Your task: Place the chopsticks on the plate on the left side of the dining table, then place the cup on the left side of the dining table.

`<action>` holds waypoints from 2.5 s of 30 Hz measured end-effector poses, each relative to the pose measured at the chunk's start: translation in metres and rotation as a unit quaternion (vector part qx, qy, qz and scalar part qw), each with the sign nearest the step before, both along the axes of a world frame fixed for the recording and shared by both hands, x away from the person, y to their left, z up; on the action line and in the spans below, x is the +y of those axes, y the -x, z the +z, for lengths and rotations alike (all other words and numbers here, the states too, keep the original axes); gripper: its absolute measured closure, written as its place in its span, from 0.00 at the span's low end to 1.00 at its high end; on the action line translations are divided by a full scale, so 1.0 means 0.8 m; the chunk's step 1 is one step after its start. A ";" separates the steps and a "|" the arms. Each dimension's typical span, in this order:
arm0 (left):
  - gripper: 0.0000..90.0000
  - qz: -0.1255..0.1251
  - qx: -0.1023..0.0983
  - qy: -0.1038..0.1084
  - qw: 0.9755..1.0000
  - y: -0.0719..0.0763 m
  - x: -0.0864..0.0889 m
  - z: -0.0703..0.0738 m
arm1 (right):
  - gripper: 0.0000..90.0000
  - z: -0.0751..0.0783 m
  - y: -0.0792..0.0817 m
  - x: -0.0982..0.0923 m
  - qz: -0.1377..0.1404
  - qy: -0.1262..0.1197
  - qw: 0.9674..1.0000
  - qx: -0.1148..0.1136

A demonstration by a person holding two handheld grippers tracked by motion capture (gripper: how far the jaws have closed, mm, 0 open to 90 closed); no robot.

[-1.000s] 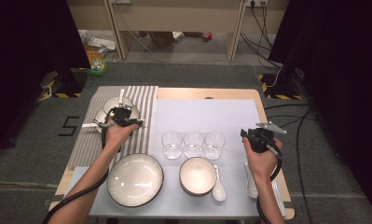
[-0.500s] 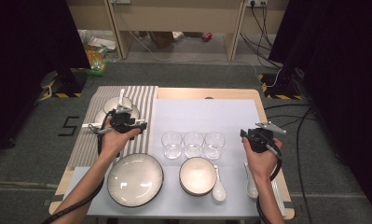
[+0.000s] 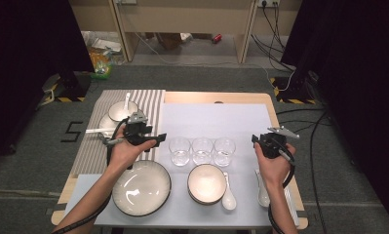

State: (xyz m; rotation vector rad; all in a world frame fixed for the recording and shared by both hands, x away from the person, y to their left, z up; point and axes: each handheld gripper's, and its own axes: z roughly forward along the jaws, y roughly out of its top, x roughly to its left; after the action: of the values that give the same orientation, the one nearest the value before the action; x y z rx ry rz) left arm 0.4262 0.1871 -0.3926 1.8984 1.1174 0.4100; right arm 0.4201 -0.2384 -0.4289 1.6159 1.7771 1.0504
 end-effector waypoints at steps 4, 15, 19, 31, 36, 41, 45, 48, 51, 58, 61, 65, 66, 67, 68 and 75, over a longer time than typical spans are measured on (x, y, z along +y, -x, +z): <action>0.37 -0.005 0.000 0.000 1.000 0.000 -0.006 0.000 | 0.72 -0.001 0.000 0.001 0.000 -0.002 1.000 0.002; 0.37 -0.011 0.007 -0.002 1.000 -0.007 -0.011 -0.004 | 0.71 0.002 0.003 -0.005 -0.004 -0.006 1.000 -0.001; 0.38 -0.012 0.012 -0.002 1.000 -0.009 -0.015 -0.007 | 0.71 0.002 0.004 -0.007 -0.007 -0.007 1.000 -0.002; 0.46 -0.029 0.035 -0.002 0.999 -0.014 -0.028 -0.017 | 0.71 0.005 0.010 -0.006 -0.002 -0.009 1.000 -0.008; 0.49 -0.041 0.045 -0.004 0.998 -0.017 -0.038 -0.027 | 0.71 0.002 0.008 -0.005 -0.003 -0.008 1.000 -0.005; 0.54 -0.048 0.056 -0.006 0.997 -0.020 -0.045 -0.037 | 0.71 0.001 0.009 -0.005 -0.002 -0.010 1.000 -0.003; 0.59 -0.056 0.065 -0.009 0.996 -0.024 -0.052 -0.044 | 0.71 0.003 0.009 -0.007 0.001 -0.009 1.000 -0.008; 0.63 -0.059 0.070 -0.012 0.996 -0.027 -0.055 -0.047 | 0.71 0.003 0.009 -0.008 0.002 -0.011 1.000 -0.008; 0.66 -0.061 0.072 -0.016 0.995 -0.029 -0.059 -0.050 | 0.71 0.003 0.009 -0.012 -0.001 -0.014 1.000 -0.009; 0.77 -0.056 0.086 -0.025 0.994 -0.031 -0.058 -0.060 | 0.72 0.006 0.011 -0.014 -0.004 -0.017 1.000 -0.012; 0.80 -0.055 0.095 -0.019 0.994 -0.033 -0.056 -0.064 | 0.72 0.008 0.013 -0.011 -0.004 -0.016 1.000 -0.012; 0.85 -0.053 0.089 -0.028 0.994 -0.035 -0.058 -0.061 | 0.72 0.008 0.014 -0.008 -0.001 -0.015 1.000 -0.014; 0.86 -0.057 0.093 -0.034 0.993 -0.036 -0.058 -0.060 | 0.72 0.009 0.014 -0.007 -0.002 -0.015 1.000 -0.012; 0.86 -0.059 0.092 -0.043 0.993 -0.037 -0.060 -0.058 | 0.72 0.008 0.014 -0.007 -0.002 -0.016 1.000 -0.012; 0.87 -0.058 0.088 -0.047 0.993 -0.036 -0.061 -0.058 | 0.72 0.008 0.014 -0.007 -0.002 -0.016 1.000 -0.012; 0.89 -0.048 0.070 -0.053 0.995 -0.029 -0.058 -0.059 | 0.72 0.010 0.015 -0.009 -0.001 -0.016 1.000 -0.014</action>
State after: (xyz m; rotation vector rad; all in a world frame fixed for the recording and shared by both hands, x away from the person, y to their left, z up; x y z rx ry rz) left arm 0.4497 0.1408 -0.4396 2.0916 1.1078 0.2920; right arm 0.4081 -0.2454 -0.4212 1.6127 1.7483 1.1003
